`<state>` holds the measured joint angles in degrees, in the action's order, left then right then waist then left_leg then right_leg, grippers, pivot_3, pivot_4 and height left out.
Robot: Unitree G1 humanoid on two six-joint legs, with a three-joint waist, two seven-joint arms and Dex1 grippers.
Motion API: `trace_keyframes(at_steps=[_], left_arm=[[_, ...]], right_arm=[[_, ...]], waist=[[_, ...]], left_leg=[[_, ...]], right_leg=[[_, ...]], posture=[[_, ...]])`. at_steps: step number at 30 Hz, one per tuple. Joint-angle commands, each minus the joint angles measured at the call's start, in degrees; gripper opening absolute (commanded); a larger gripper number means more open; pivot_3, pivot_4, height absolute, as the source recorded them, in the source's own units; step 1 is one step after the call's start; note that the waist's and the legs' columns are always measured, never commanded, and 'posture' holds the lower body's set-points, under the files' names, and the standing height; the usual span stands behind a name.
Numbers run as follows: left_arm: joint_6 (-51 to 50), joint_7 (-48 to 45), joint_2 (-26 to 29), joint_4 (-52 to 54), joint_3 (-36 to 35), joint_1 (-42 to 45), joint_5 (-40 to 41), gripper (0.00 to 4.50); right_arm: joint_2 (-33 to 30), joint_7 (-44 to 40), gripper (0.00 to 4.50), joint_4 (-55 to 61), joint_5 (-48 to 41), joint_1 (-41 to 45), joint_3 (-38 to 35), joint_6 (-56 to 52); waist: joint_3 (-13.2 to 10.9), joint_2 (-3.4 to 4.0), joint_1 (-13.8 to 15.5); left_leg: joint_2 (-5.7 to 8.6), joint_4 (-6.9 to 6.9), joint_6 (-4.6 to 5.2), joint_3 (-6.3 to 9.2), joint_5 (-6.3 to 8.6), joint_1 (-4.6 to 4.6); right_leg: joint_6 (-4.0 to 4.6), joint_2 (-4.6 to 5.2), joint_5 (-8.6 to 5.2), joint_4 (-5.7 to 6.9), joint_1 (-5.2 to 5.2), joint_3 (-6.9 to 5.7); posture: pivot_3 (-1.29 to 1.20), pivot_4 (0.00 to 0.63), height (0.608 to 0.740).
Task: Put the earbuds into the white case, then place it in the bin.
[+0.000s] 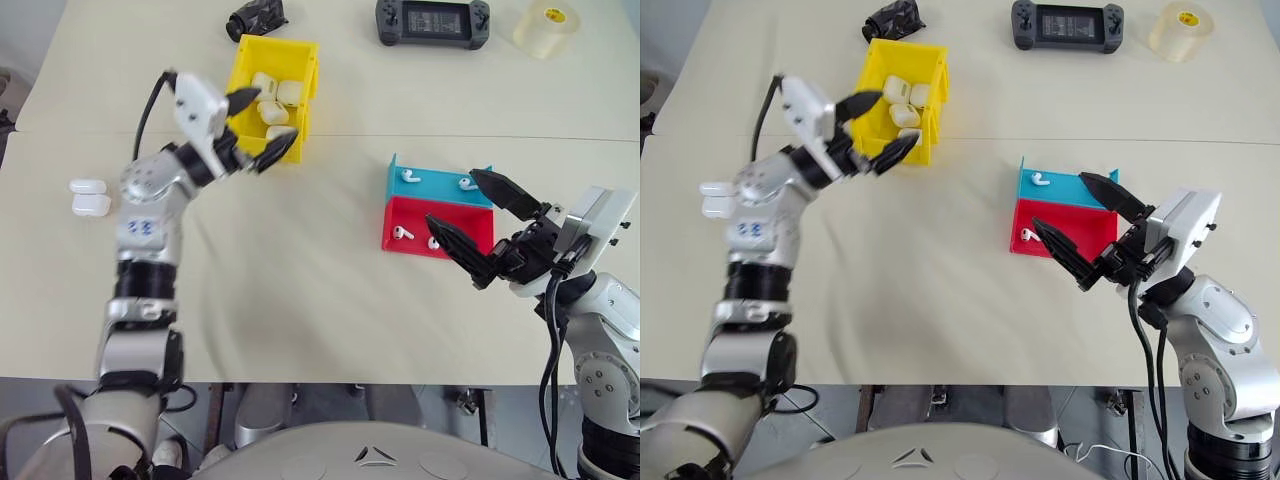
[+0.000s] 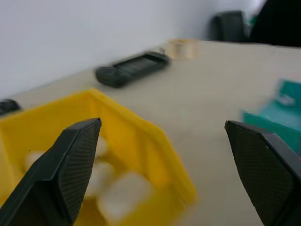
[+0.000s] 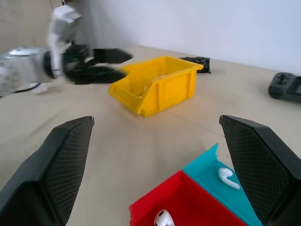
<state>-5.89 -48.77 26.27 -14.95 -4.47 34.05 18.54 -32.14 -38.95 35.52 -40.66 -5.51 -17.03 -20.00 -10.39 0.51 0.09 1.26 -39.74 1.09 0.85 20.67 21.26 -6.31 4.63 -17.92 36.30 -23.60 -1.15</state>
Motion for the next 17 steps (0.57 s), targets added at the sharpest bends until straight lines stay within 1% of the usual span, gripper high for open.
trace_keyframes(at_steps=[1,4,6,7,9,14,17], left_arm=[[-3.5,-6.3,4.6,10.1,-1.1,-5.1,4.7,4.49],[-7.1,-6.9,9.3,15.9,-2.6,-12.1,5.3,4.49],[-6.9,-5.9,11.0,18.2,-3.0,-15.2,3.8,4.49],[-6.6,-6.1,11.5,19.4,-3.7,-17.1,4.2,4.49],[-5.7,-6.2,12.0,21.0,-5.0,-19.7,4.9,4.49],[-4.0,-4.9,12.2,21.7,-8.7,-21.7,5.5,4.49],[-1.7,-4.1,11.5,21.3,-8.7,-22.5,4.0,4.49]], right_arm=[[-1.6,-3.1,4.5,-1.0,-0.2,0.6,-1.3,1.9],[-3.4,-6.2,4.5,-3.2,0.1,1.2,-1.7,2.6],[-4.5,-8.2,4.5,-4.6,0.4,1.5,-1.9,3.2],[-5.1,-9.4,4.5,-5.4,0.6,1.4,-1.9,3.6],[-5.7,-11.2,4.5,-6.7,1.0,1.0,-1.9,4.3],[-6.5,-14.1,4.5,-10.8,3.1,0.4,-3.2,7.2],[-6.4,-14.5,4.5,-12.2,4.2,0.8,-3.6,8.8]], waist=[[0.0,0.0,0.0],[0.0,0.0,0.2],[0.0,0.0,0.2],[0.0,0.0,0.2],[0.0,0.0,0.4],[0.0,0.0,0.9],[0.0,0.0,0.9]], left_leg=[[0.01,-0.04,0.0,0.01,0.0,0.0],[0.04,-0.07,0.02,0.09,0.01,-0.06],[0.05,-0.04,0.05,0.1,0.03,-0.06],[0.05,-0.03,0.06,0.1,0.03,-0.06],[0.05,0.0,0.07,0.1,0.04,-0.06],[0.05,-0.01,0.08,0.07,0.04,-0.06],[0.05,0.0,0.1,0.06,0.06,-0.06]], right_leg=[[0.0,0.01,0.0,-0.01,0.03,0.0],[0.0,0.07,0.0,-0.25,0.15,0.01],[0.0,0.09,0.0,-0.25,0.14,0.04],[0.01,0.1,0.0,-0.25,0.14,0.04],[0.01,0.12,0.0,-0.26,0.14,0.04],[0.01,0.12,0.0,-0.31,0.14,0.04],[0.01,0.12,0.0,-0.3,0.13,0.05]], posture=[[0.0,0.15,0.74],[0.0,0.15,0.74],[0.0,0.15,0.74],[0.0,0.15,0.74],[0.0,0.15,0.74],[0.0,0.15,0.74],[0.0,0.15,0.74]])
